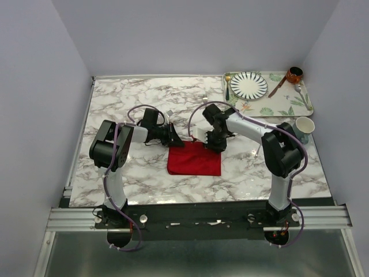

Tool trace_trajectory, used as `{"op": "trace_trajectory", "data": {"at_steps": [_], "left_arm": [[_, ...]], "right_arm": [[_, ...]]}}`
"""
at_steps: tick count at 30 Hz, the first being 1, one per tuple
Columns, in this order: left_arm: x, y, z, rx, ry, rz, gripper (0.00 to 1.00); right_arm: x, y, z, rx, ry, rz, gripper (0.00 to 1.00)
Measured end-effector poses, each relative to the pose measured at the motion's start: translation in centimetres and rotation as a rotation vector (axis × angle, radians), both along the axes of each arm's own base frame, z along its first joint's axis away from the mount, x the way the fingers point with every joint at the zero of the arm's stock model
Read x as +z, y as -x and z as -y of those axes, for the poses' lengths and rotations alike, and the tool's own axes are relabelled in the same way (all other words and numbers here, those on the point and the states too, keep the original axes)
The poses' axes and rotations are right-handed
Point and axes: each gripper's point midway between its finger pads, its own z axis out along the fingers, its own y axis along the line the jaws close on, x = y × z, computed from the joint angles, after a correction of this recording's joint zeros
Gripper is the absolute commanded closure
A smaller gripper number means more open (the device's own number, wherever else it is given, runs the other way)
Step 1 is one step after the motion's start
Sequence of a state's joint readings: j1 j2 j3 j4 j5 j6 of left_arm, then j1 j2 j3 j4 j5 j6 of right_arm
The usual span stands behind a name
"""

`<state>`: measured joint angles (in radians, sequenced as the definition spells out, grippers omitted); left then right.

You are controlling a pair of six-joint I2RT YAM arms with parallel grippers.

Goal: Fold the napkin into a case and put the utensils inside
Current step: Fold the lower triangle-folded napkin at the center of the board.

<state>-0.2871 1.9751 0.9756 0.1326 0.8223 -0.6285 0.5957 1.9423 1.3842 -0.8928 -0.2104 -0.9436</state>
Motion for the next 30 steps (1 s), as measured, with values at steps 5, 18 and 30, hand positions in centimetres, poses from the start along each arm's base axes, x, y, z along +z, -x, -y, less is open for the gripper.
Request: {"op": "trace_trajectory", "data": {"at_steps": [5,18,30], "left_arm": [[0.0,-0.1,-0.1,-0.012,-0.008,0.011,0.85],[-0.1,-0.2,-0.2,-0.018,-0.011,0.017,0.85],[-0.1,-0.2,-0.2,-0.025,-0.014,0.024,0.85]], "right_arm": [[2.7,0.7,-0.7,-0.037,-0.041,-0.034,0.56],[9.6,-2.3,-1.4,-0.430,-0.265,-0.192,0.60],[2.4,0.5,-0.1,-0.708,-0.167,-0.428,0.70]]}}
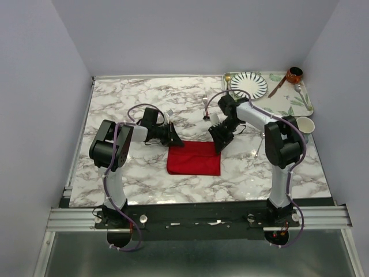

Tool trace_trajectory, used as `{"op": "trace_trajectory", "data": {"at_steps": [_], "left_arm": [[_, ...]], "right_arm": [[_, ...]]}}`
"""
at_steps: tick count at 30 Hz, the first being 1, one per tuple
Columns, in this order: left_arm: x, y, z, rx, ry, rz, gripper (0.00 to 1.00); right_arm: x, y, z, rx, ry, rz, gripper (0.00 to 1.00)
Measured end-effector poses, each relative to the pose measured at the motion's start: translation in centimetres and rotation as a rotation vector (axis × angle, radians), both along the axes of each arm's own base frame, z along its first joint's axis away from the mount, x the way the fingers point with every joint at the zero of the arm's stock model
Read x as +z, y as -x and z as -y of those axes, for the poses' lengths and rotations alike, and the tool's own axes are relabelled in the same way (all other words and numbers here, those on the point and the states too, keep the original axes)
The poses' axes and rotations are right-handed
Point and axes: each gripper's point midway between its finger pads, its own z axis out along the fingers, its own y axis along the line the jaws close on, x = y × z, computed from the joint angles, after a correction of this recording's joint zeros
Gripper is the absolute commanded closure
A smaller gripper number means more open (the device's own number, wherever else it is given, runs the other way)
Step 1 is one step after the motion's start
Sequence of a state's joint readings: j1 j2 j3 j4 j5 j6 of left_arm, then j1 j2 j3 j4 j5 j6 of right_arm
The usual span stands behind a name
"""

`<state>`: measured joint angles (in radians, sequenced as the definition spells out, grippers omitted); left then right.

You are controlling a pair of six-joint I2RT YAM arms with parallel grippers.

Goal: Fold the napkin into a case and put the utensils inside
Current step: Fold the lower triangle-folded napkin at the center of the board.

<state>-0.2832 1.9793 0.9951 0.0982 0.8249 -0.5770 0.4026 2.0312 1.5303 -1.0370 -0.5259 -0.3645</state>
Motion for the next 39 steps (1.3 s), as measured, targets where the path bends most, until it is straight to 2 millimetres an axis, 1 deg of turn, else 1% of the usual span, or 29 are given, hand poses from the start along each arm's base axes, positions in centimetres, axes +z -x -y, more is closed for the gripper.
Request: {"op": "trace_trajectory", "data": {"at_steps": [2,3,4,5,6,8,10,12,14,15,16,18,20,21,23,25,26,27,28,29,32,36,39], "left_arm": [[0.0,0.0,0.0,-0.001,0.000,0.001,0.84],[0.0,0.0,0.0,-0.001,0.001,0.001,0.82],[0.0,0.0,0.0,-0.002,0.001,0.001,0.77],[0.1,0.0,0.0,-0.003,0.002,0.002,0.68],[0.1,-0.1,0.0,-0.003,0.010,0.013,0.65],[0.4,0.1,-0.1,0.002,0.032,0.014,0.60],[1.0,0.3,-0.3,0.009,0.054,0.026,0.58],[2.4,0.3,-0.5,0.018,0.078,0.047,0.56],[4.4,-0.1,-0.5,0.023,0.109,0.090,0.56],[5.8,-0.4,-0.3,0.028,0.132,0.120,0.57],[6.9,-0.6,-0.1,0.026,0.148,0.147,0.57],[8.9,-0.6,1.0,0.013,0.188,0.191,0.61],[9.7,-0.2,2.4,-0.012,0.210,0.203,0.64],[9.7,0.3,3.4,-0.028,0.221,0.190,0.66],[9.1,1.1,4.8,-0.049,0.234,0.156,0.67],[8.0,1.6,6.1,-0.061,0.238,0.110,0.67],[7.0,1.6,6.7,-0.057,0.235,0.073,0.67],[6.7,1.6,6.9,-0.055,0.234,0.063,0.67],[5.7,1.4,7.2,-0.048,0.229,0.034,0.67],[5.3,1.3,7.4,-0.041,0.228,0.020,0.67],[3.1,0.7,7.5,-0.012,0.217,-0.036,0.67],[0.9,0.5,6.7,0.018,0.198,-0.093,0.67],[0.5,0.2,6.0,0.034,0.207,-0.103,0.67]], "right_arm": [[-1.1,0.9,0.3,-0.009,0.012,-0.028,0.73],[-1.7,1.3,0.4,-0.015,0.018,-0.043,0.73],[-2.3,1.6,0.5,-0.019,0.025,-0.057,0.74],[-2.7,1.8,0.6,-0.021,0.028,-0.065,0.75],[-3.2,2.2,0.5,-0.031,0.026,-0.091,0.76],[-3.3,2.3,0.4,-0.038,0.022,-0.097,0.77],[-3.3,2.3,0.4,-0.045,0.021,-0.100,0.77],[-3.4,2.4,0.4,-0.050,0.020,-0.104,0.78],[-3.4,2.5,0.3,-0.054,0.017,-0.108,0.78],[-3.4,2.5,0.3,-0.057,0.014,-0.112,0.78],[-3.4,2.6,0.2,-0.060,0.013,-0.114,0.78],[-3.4,2.6,0.2,-0.064,0.012,-0.117,0.78],[-3.4,2.6,0.2,-0.067,0.012,-0.119,0.78],[-3.4,2.6,0.2,-0.069,0.013,-0.119,0.78],[-3.4,2.6,0.1,-0.072,0.014,-0.121,0.78],[-3.4,2.6,0.1,-0.074,0.014,-0.122,0.78],[-3.4,2.6,0.1,-0.075,0.014,-0.122,0.78],[-3.4,2.6,0.1,-0.078,0.015,-0.124,0.78],[-3.4,2.6,0.1,-0.081,0.016,-0.125,0.78],[-3.4,2.6,0.1,-0.083,0.017,-0.127,0.78],[-3.4,2.6,0.1,-0.090,0.018,-0.132,0.78],[-3.4,2.6,0.1,-0.097,0.021,-0.135,0.78],[-3.4,2.6,0.0,-0.102,0.022,-0.139,0.77]]}}
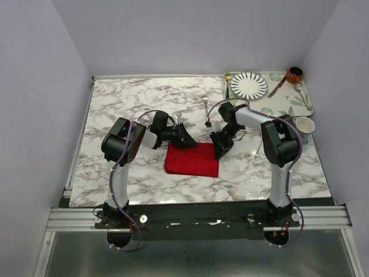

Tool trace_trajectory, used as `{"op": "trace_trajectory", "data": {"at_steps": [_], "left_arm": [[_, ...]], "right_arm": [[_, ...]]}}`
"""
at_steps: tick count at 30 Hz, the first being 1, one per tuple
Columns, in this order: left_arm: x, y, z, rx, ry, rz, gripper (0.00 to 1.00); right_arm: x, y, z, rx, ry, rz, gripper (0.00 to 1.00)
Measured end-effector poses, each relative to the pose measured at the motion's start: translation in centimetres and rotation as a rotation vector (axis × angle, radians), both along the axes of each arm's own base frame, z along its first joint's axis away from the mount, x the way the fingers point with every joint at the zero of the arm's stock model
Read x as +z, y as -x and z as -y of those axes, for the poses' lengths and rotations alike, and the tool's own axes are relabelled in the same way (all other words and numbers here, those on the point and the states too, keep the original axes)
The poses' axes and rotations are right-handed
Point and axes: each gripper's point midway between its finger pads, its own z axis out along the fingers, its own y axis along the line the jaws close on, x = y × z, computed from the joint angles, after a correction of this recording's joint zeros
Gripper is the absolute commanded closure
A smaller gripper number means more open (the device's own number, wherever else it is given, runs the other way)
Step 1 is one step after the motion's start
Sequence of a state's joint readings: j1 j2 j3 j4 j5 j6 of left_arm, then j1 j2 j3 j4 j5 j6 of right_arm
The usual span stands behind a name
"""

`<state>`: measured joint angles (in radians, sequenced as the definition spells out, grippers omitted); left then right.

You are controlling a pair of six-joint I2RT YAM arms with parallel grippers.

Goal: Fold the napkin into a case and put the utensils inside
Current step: Fold the lower triangle-folded napkin at the center of the board.

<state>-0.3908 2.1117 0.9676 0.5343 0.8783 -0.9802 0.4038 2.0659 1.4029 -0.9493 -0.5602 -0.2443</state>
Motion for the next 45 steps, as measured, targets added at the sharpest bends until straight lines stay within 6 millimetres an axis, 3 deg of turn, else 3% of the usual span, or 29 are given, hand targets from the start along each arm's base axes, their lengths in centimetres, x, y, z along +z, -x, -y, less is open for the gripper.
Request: {"op": "trace_trajectory", "data": {"at_steps": [8,11,17,20,23,26,32,37,41,42,44,45], "left_arm": [[-0.1,-0.4,-0.4,-0.002,0.020,0.014,0.67],[-0.1,-0.4,-0.4,-0.006,0.022,0.017,0.67],[-0.1,-0.5,-0.4,-0.012,0.017,0.028,0.67],[-0.2,-0.5,-0.4,-0.015,0.016,0.033,0.67],[-0.2,-0.5,-0.4,-0.018,0.014,0.034,0.67],[-0.2,-0.4,-0.4,-0.019,0.012,0.034,0.68],[-0.2,-0.4,-0.4,-0.021,0.012,0.035,0.64],[0.3,-0.4,-0.3,-0.034,0.028,0.042,0.45],[1.4,-0.1,0.2,-0.053,0.043,0.066,0.26],[1.9,-0.1,0.4,-0.058,0.049,0.074,0.13],[3.0,0.0,0.8,-0.060,0.062,0.086,0.01],[3.7,0.1,1.1,-0.062,0.074,0.096,0.01]], "right_arm": [[0.9,0.0,-0.5,0.015,-0.037,-0.005,0.70],[3.1,-0.2,-1.6,0.031,-0.115,0.008,0.70],[10.2,-1.4,-3.7,0.015,-0.315,0.063,0.70],[11.8,-2.7,-4.5,-0.030,-0.388,0.063,0.70],[11.2,-3.8,-5.3,-0.097,-0.431,0.002,0.70],[8.9,-4.5,-5.9,-0.146,-0.435,-0.060,0.70],[3.7,-1.8,-5.3,-0.236,-0.374,-0.229,0.71],[0.5,0.3,-4.3,-0.274,-0.306,-0.319,0.72],[0.2,0.5,-4.4,-0.292,-0.298,-0.345,0.71],[0.2,0.5,-4.4,-0.293,-0.298,-0.347,0.69],[0.2,0.4,-4.4,-0.296,-0.298,-0.347,0.68],[0.2,0.3,-4.3,-0.300,-0.299,-0.348,0.66]]}}
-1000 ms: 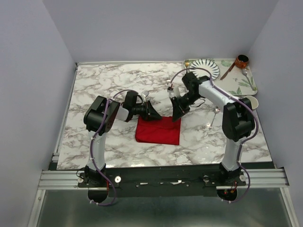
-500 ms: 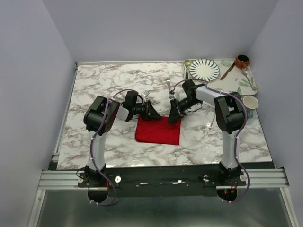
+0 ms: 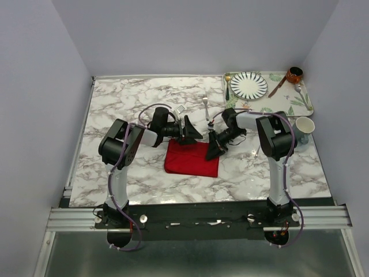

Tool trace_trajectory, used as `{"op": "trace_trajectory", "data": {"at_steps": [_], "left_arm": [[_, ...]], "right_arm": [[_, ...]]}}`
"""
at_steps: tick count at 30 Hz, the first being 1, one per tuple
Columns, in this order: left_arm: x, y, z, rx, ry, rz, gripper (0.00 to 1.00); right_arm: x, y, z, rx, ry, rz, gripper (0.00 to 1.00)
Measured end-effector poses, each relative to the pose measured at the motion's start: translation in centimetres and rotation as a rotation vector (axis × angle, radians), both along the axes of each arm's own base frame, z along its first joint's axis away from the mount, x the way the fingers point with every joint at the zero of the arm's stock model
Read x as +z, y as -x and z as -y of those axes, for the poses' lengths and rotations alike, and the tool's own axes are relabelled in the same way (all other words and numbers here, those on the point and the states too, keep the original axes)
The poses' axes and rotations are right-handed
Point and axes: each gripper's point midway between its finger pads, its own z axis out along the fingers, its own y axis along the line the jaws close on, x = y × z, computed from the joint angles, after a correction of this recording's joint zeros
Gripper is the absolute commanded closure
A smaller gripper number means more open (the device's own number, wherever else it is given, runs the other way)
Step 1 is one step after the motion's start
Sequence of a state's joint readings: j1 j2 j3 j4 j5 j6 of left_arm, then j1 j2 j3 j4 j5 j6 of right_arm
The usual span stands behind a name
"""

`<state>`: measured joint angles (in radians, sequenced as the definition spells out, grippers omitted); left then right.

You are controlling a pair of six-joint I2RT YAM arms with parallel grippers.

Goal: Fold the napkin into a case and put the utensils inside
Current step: Fold the lower triangle-folded napkin at the center of the board, then smooth out the 2/3-rectangle-folded napkin at the center of the board.

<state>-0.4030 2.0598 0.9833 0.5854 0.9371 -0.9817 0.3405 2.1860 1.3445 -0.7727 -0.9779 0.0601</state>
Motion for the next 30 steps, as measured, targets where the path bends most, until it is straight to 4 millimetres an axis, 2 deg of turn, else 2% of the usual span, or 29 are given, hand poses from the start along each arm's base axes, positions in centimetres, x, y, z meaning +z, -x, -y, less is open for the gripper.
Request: {"op": "trace_trajectory", "data": {"at_steps": [4,9,19,26,30], "left_arm": [[1.5,0.2,0.4,0.005,0.046,0.017,0.01],[0.3,0.6,0.1,0.025,0.067,-0.042,0.01],[0.9,-1.2,-3.5,0.061,0.193,-0.080,0.01],[0.9,0.1,-5.5,0.066,0.218,-0.106,0.01],[1.1,0.1,-7.7,0.109,0.157,-0.059,0.01]], "right_arm": [[0.1,-0.1,-0.1,-0.007,-0.001,-0.009,0.63],[0.2,0.0,-0.1,-0.011,-0.004,-0.017,0.62],[0.2,-0.1,-0.1,-0.014,-0.006,-0.015,0.62],[0.2,-0.2,-0.1,-0.018,-0.019,-0.010,0.62],[0.2,-0.2,-0.2,-0.018,-0.026,-0.007,0.60]]}}
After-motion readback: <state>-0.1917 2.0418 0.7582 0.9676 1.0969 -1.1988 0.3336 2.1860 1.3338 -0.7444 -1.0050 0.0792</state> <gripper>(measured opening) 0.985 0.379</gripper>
